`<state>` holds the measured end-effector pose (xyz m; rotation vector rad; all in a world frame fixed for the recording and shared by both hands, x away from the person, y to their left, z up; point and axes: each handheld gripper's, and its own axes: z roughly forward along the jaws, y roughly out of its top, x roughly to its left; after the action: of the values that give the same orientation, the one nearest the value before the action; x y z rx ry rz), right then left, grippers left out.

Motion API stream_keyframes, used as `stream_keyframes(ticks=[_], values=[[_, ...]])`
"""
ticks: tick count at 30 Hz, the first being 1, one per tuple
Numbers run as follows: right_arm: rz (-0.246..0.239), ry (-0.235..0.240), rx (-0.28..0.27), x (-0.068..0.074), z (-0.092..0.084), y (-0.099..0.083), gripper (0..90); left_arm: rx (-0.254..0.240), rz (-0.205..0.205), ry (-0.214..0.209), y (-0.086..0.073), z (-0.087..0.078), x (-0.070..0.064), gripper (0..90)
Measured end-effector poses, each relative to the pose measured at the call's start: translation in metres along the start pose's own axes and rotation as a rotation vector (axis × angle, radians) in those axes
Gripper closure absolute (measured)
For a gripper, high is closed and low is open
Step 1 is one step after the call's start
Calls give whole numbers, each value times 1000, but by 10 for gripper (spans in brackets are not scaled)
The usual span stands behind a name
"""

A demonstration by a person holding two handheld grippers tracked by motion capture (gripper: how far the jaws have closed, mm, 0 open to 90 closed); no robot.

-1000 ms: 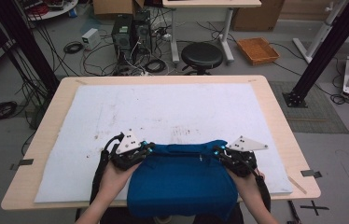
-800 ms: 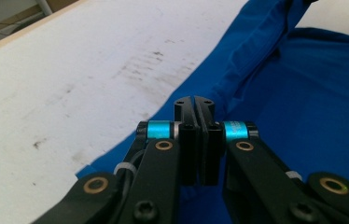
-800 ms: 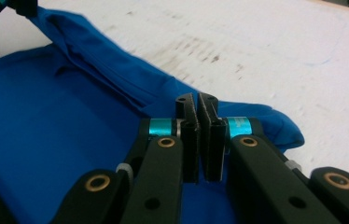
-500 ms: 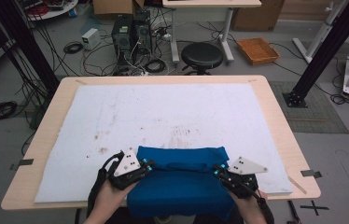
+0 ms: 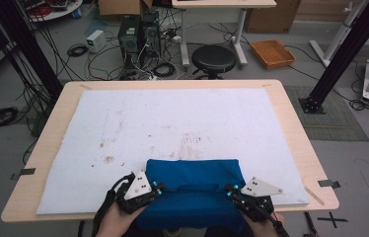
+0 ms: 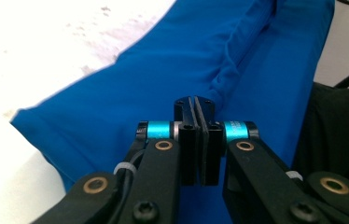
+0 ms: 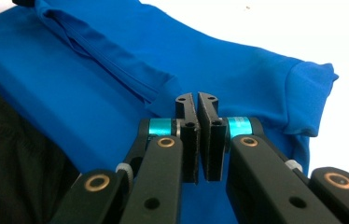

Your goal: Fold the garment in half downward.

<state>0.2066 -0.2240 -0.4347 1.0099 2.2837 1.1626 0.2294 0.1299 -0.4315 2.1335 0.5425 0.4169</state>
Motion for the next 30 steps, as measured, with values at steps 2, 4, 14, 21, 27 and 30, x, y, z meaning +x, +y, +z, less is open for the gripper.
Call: stream_keyframes(ticks=[2, 4, 14, 21, 27, 30], values=[[-3, 2, -1, 1, 0, -1, 878, 8, -2, -4, -2, 1, -2, 882], [-5, 0, 7, 4, -1, -4, 878, 14, 0, -5, -4, 1, -3, 881], [-3, 27, 21, 11, -3, -12, 835, 30, 0, -17, -13, -3, -10, 876], [-27, 15, -9, 11, -11, -10, 795, 21, -23, -22, -13, -7, -10, 735], [53, -45, -67, -18, -13, 5, 727, -33, -106, 77, -2, -12, 10, 572], [111, -61, -97, -36, -8, 16, 711, -74, -167, 124, 5, -10, 27, 525]])
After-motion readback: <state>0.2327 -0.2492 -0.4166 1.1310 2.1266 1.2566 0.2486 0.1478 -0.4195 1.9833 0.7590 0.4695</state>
